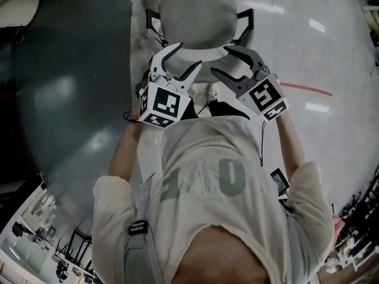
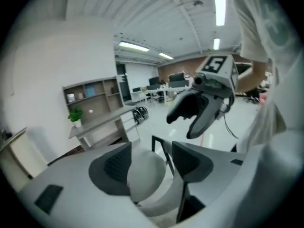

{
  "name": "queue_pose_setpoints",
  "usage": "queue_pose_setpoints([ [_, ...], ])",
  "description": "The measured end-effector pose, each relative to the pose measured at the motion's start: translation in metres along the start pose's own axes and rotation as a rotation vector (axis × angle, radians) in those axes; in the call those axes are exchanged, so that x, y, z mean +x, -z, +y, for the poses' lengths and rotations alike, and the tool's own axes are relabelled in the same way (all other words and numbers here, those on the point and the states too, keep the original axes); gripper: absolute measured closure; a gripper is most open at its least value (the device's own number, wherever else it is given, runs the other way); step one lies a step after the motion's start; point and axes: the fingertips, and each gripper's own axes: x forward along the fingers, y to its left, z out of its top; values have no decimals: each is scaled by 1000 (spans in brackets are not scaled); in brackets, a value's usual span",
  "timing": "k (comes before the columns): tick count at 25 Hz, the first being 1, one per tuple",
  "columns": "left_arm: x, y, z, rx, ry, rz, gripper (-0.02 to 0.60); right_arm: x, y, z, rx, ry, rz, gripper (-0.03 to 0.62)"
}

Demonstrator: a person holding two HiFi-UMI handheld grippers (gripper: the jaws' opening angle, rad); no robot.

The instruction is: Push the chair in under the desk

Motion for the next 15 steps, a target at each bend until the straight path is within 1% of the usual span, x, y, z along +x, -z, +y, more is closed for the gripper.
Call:
queue_pose_setpoints([
  [1, 7, 13, -13, 73, 65, 53, 316, 4, 12, 5, -24, -22, 46, 344],
  [3, 16, 39, -41, 204, 195, 156, 307, 11, 37, 16, -70, -70, 147, 336],
  [5, 20, 64, -64, 298, 311, 239, 299, 16, 61, 30, -114, -125, 240, 336],
  [6, 22, 74, -72, 333, 354, 268, 299, 19, 72, 36, -136, -152, 280, 336],
  [7, 24, 82, -78, 357, 387, 289, 299, 21, 82, 42, -157, -180, 314, 336],
  [9, 29, 94, -86, 378, 433, 321, 299, 27, 100, 50, -193, -230, 373, 336],
  [12, 39, 110, -93, 401, 476, 368, 301, 35, 123, 58, -236, -289, 441, 336],
  [15, 45, 125, -100, 440, 508, 426, 301, 44, 142, 67, -277, -333, 492, 336],
])
